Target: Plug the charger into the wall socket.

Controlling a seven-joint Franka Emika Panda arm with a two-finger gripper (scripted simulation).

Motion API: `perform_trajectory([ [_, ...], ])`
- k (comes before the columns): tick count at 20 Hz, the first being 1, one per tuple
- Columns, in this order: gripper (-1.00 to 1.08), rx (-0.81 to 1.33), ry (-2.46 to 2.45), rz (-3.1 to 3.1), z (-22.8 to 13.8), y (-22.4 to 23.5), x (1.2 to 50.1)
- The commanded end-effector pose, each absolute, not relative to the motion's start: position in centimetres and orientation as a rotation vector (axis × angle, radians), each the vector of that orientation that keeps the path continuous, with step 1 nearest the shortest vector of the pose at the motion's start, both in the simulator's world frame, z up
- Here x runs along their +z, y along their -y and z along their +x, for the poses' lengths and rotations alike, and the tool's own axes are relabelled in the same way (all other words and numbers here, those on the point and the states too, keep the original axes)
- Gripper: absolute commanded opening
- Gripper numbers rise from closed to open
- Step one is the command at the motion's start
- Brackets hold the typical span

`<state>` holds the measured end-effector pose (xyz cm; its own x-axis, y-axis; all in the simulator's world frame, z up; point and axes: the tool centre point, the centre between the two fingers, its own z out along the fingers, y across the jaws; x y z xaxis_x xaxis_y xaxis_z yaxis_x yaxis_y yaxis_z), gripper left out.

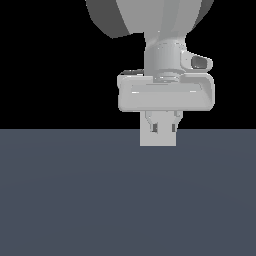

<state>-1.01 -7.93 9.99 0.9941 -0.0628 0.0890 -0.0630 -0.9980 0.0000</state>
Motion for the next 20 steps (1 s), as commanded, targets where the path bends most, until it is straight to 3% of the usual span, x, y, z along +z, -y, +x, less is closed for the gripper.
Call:
perform_trajectory([
  [1, -1.00, 0.140, 0.099, 3.134, -0.6, 7.9, 10.0],
  [20, -1.00, 0.140, 0.099, 3.134, 3.8, 8.2, 10.0],
])
